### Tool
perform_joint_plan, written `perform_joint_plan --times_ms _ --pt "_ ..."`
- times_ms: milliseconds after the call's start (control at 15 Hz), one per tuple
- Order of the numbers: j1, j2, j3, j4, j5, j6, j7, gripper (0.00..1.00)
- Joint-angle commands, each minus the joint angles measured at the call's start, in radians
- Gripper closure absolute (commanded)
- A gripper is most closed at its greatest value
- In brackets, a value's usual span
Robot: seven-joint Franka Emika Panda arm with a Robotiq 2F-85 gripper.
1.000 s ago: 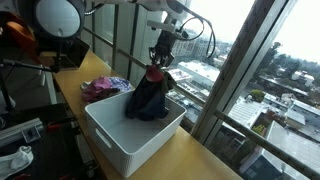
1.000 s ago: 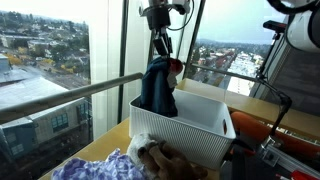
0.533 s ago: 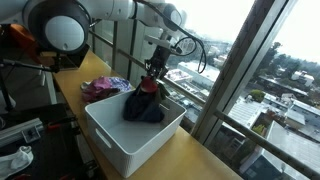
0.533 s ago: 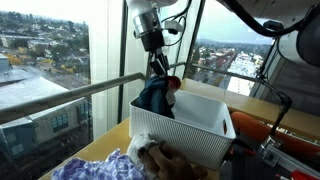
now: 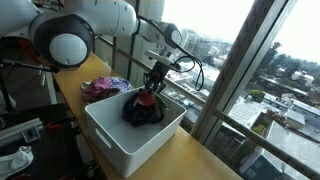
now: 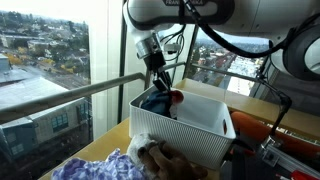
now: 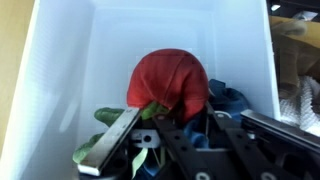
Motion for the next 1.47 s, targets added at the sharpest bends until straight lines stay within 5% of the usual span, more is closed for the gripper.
perform_joint_plan --times_ms 0,533,1000,1400 --pt "-0.001 0.041 -0.008 0.042 0.003 -0.026 -0.016 0.53" --pt "0.102 -0.074 0.003 0.013 -0.002 -0.012 0.015 0.0" --pt "0.257 -0.074 0.068 -0.009 0.048 0.043 0.013 0.0" --pt "0.351 0.043 0.095 0.034 0.048 0.091 -0.012 0.0"
